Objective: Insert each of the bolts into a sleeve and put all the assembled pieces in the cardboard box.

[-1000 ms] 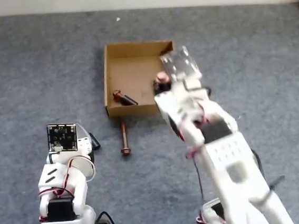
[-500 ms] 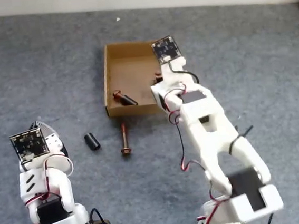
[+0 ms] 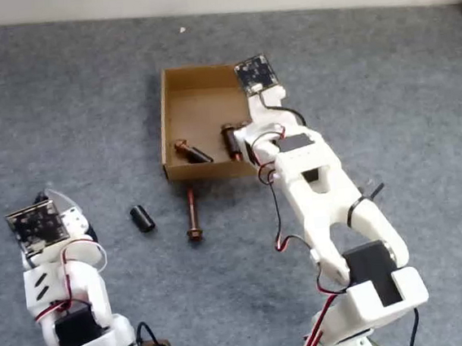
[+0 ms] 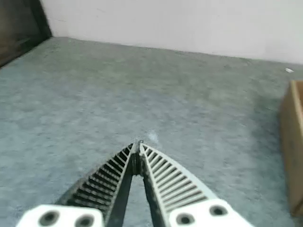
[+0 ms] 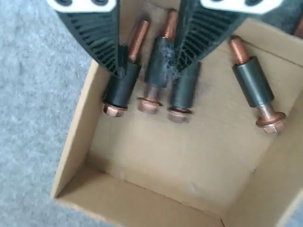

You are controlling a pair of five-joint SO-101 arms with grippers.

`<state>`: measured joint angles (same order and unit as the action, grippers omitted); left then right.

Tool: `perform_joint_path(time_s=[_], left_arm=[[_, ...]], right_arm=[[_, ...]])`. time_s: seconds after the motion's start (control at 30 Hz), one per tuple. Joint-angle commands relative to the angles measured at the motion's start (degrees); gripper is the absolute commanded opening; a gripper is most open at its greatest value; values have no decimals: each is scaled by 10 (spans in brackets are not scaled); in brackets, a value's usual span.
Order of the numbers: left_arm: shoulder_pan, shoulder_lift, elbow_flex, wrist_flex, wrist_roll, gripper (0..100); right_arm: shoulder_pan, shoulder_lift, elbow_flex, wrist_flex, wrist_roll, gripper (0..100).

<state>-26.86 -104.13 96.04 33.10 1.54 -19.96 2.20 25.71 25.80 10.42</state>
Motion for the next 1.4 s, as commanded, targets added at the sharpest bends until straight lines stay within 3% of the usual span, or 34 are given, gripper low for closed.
perform_joint_path(time_s=[0.0,0.17,0.37,0.53,0.77,1.37], left_arm=[[-26,-3,10,-17,-4,6],[-47,-4,10,-25,-4,6],[-82,-4,10,-29,-3,6],[-98,-4,10,-29,-3,6],[-98,-4,10,-29,-3,6],[-97,-4,10,-29,-3,6]], right_arm=[[0,-15,-72,65,5,112],[-52,-15,-170,225,4,112],[-167,-14,-248,356,4,112],[-269,-7,-254,337,2,112],[-358,58,-231,269,-103,113],[-352,320,-457,312,-129,113]])
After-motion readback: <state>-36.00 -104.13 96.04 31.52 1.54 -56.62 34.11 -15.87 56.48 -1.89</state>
